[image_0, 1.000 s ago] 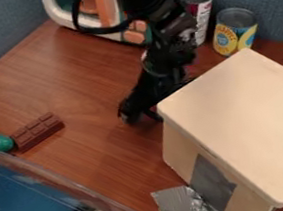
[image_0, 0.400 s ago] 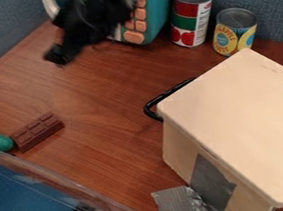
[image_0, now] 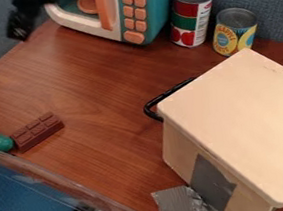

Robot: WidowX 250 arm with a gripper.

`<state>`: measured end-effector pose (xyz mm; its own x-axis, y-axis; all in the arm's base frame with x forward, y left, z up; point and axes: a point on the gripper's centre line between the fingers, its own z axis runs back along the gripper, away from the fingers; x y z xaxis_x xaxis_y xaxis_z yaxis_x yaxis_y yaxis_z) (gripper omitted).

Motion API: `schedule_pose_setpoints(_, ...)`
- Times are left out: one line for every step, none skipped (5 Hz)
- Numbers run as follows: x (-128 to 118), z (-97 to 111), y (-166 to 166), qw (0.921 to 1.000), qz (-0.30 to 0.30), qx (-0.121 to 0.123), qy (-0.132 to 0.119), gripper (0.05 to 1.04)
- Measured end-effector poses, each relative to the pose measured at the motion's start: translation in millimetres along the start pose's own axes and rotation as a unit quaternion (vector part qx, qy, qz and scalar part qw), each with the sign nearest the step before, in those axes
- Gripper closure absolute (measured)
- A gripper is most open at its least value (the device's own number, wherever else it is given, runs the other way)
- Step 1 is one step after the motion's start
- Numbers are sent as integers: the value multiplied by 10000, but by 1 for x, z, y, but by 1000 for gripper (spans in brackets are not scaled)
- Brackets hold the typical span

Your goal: Close the drawer

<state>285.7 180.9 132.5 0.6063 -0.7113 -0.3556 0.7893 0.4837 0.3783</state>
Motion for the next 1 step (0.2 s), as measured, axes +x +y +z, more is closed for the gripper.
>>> schedule_pose_setpoints(-18,7,11,9971,304,-397,-579,83)
